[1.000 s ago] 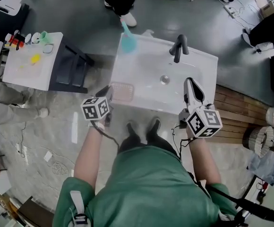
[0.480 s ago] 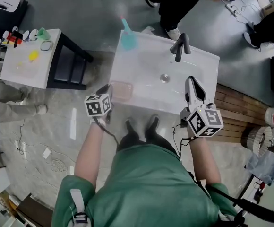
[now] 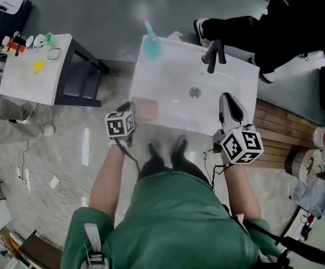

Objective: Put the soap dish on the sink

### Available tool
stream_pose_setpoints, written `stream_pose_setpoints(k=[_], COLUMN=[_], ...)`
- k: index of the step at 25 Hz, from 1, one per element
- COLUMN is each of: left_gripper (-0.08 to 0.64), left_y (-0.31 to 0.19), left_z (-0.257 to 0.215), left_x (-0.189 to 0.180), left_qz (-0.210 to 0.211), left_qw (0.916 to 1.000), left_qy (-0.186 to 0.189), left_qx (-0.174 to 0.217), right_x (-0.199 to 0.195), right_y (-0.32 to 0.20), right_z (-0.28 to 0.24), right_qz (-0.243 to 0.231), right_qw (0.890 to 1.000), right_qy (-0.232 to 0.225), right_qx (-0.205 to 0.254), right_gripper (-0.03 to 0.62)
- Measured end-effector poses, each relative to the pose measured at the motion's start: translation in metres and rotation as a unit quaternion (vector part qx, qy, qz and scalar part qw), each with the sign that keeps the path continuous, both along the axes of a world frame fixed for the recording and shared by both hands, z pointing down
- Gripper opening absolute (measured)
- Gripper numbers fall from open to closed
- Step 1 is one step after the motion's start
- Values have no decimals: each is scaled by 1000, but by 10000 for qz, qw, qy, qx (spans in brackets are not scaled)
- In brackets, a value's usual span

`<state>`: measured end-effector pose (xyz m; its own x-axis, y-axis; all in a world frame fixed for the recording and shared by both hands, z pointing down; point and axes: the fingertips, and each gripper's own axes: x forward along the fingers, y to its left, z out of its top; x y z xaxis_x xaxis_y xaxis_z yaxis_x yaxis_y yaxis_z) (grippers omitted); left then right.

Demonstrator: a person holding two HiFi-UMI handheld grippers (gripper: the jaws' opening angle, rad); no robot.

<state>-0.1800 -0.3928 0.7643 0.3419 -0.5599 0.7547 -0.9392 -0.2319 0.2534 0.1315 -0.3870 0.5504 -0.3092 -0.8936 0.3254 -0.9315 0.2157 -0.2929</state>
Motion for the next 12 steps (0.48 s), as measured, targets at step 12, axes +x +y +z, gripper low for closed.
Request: stream_pose_setpoints(k=[12], left_gripper=[109], left_y=[5], left_z=[3], left_x=[0], left_qz=[67], left_qw=[9992], left_qy=[-381], left_qx=[54], right_x=[3], right_y=[14], right_z=[-1], right_qz=[54], right_qw=[10000], right_qy=[-26], right_qx=[-5], right_gripper=[18])
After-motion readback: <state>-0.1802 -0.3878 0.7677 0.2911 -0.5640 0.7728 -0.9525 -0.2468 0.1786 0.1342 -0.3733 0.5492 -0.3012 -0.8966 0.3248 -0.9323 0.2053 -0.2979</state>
